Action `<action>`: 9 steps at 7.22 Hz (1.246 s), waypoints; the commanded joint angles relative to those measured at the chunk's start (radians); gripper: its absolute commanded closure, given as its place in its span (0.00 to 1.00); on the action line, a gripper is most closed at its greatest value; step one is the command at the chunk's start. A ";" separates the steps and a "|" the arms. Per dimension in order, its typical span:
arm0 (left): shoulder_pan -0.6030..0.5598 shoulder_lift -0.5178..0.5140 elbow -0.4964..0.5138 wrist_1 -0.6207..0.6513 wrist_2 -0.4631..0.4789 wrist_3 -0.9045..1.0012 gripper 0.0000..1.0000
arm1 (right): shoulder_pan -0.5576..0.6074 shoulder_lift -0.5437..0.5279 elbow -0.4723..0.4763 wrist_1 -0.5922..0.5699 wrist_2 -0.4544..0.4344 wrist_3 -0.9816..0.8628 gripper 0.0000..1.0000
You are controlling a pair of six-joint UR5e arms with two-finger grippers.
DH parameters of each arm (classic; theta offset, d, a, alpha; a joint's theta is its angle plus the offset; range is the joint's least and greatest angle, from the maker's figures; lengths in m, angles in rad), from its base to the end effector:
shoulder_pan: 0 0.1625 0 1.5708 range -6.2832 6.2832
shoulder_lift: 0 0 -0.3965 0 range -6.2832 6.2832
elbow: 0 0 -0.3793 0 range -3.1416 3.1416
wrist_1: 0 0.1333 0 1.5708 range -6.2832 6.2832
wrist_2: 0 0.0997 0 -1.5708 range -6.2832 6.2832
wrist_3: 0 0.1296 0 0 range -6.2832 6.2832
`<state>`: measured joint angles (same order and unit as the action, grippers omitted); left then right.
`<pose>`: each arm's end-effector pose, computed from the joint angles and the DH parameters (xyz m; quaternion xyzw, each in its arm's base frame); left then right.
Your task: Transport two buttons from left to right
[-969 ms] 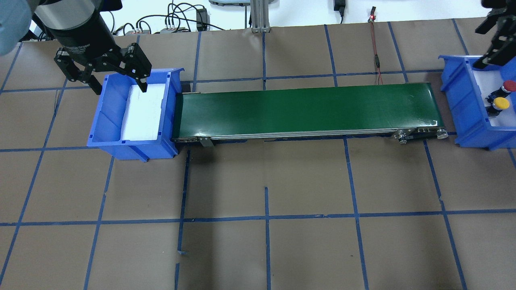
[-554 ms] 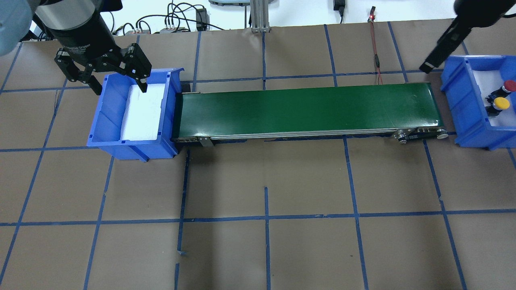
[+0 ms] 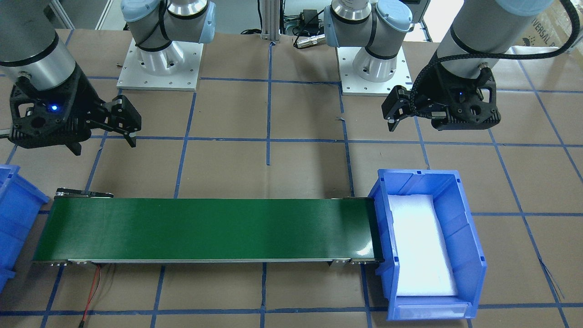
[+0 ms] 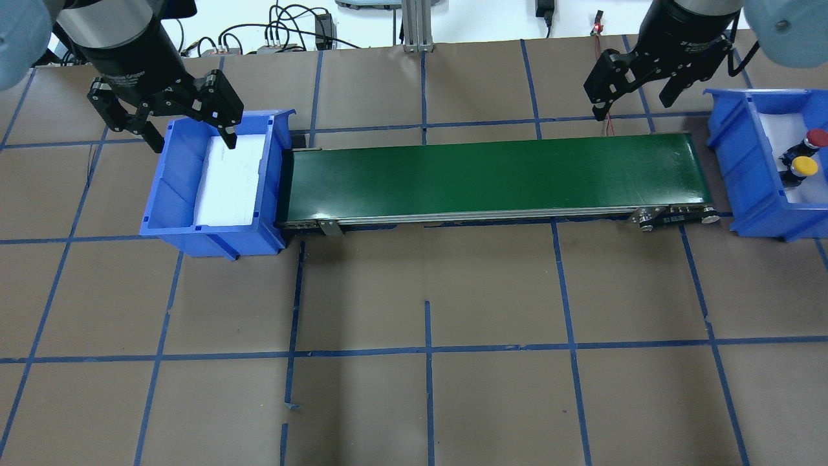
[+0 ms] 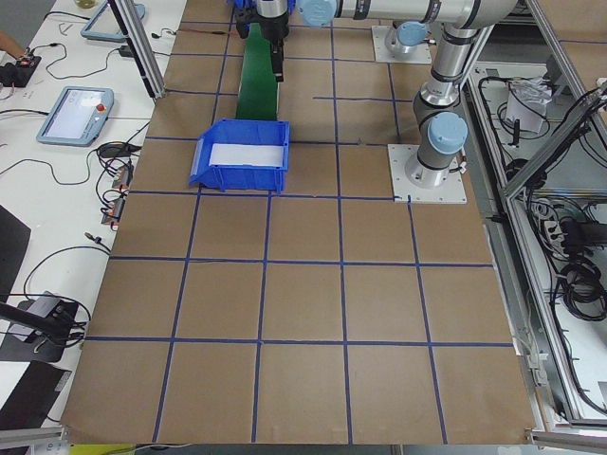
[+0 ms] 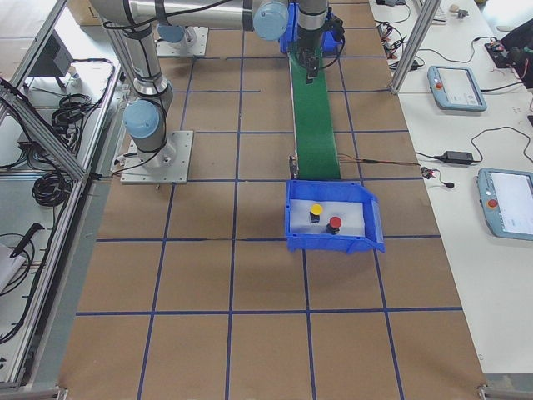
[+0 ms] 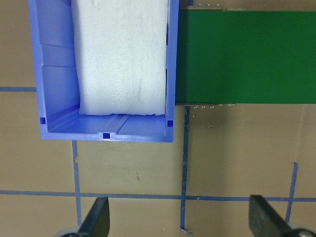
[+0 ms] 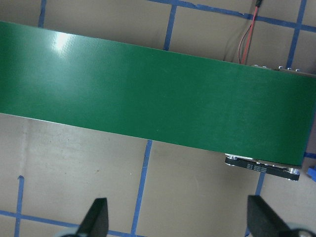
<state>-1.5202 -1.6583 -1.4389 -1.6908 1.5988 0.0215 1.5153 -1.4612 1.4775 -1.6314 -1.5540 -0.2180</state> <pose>-0.1041 -0.5091 0.4376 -0.0140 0.9991 0.0383 0.0126 0.1060 -0.5347 0.4254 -0.0813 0.9964 -0.0231 0.0053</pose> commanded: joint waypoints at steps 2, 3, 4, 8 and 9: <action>0.000 0.000 0.000 0.000 0.000 0.000 0.00 | 0.043 0.005 -0.002 -0.022 -0.003 0.088 0.00; 0.000 -0.001 0.002 0.000 0.001 0.002 0.00 | 0.045 0.008 -0.002 -0.021 0.002 0.077 0.00; 0.000 -0.003 0.002 0.002 0.001 0.002 0.00 | 0.043 0.007 0.003 -0.019 0.002 0.074 0.00; 0.000 -0.003 0.002 0.002 0.006 0.002 0.00 | 0.043 0.010 0.006 -0.024 -0.003 0.085 0.00; 0.000 -0.001 0.002 0.002 0.006 0.002 0.00 | 0.042 0.013 0.007 -0.025 -0.003 0.083 0.00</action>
<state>-1.5202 -1.6611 -1.4373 -1.6889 1.6045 0.0230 1.5582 -1.4501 1.4830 -1.6557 -1.5552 -0.1344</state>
